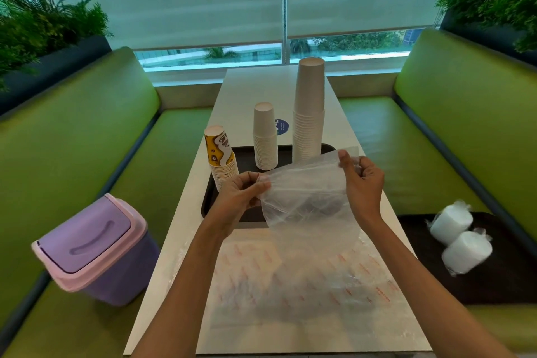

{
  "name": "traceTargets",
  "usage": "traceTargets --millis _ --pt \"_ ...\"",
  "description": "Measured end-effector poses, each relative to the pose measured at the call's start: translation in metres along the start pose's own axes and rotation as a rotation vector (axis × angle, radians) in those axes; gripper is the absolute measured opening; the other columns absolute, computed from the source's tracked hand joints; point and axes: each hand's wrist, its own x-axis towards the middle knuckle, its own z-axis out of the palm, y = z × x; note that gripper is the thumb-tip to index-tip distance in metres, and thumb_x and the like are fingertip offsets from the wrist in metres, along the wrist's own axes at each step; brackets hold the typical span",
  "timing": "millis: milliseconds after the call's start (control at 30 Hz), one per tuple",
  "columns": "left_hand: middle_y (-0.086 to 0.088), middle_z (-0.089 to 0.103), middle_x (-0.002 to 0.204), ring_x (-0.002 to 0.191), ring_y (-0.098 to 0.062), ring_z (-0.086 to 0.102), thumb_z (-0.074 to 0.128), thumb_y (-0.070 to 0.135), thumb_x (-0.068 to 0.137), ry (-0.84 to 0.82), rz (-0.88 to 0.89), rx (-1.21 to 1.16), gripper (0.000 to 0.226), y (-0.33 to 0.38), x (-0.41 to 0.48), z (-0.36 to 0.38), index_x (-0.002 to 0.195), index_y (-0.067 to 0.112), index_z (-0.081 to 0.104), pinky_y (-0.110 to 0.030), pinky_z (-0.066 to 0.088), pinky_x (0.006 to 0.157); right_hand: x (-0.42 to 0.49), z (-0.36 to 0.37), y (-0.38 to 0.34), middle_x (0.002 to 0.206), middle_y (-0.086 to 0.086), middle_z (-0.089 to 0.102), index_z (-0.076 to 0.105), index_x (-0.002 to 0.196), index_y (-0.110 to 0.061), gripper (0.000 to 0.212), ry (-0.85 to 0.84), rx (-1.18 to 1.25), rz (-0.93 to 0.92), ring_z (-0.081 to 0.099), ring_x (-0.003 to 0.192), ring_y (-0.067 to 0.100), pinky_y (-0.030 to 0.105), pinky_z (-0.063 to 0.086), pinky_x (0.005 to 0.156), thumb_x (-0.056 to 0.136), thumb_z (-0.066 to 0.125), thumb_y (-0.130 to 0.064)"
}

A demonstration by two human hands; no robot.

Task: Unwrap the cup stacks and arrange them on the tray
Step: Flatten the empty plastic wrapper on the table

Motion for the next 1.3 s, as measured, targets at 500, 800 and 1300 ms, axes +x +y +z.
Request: traceTargets --millis 500,800,1300 --pt "-0.006 0.064 0.082 0.067 -0.014 0.066 0.060 0.009 0.090 0.127 -0.130 -0.162 0.004 -0.004 0.000 -0.014 0.087 0.010 0.058 -0.024 0.055 0.058 -0.013 0.007 0.020 0.055 -0.007 0.044 0.062 0.091 -0.019 0.013 -0.091 -0.200 -0.042 0.039 0.048 0.009 0.026 0.034 0.054 0.096 0.056 -0.029" --pt "-0.008 0.065 0.086 0.078 -0.020 0.063 0.065 0.029 0.084 0.162 -0.224 -0.288 0.031 -0.012 0.001 -0.015 0.108 0.011 0.059 -0.033 0.054 0.073 -0.012 0.011 0.022 0.058 0.004 0.053 0.058 0.095 -0.029 0.007 -0.065 -0.203 -0.068 0.050 0.053 0.021 0.032 0.042 0.057 0.096 0.055 -0.035" --pt "-0.001 0.061 0.089 0.085 -0.012 0.059 0.054 0.015 0.096 0.684 0.272 0.023 0.011 -0.020 0.014 0.013 0.086 0.020 0.053 -0.028 0.052 0.079 -0.014 0.019 0.005 0.037 -0.007 0.043 0.063 0.093 -0.006 0.019 -0.083 -0.025 0.037 0.042 0.035 0.003 0.013 0.034 0.041 0.099 0.052 -0.019"
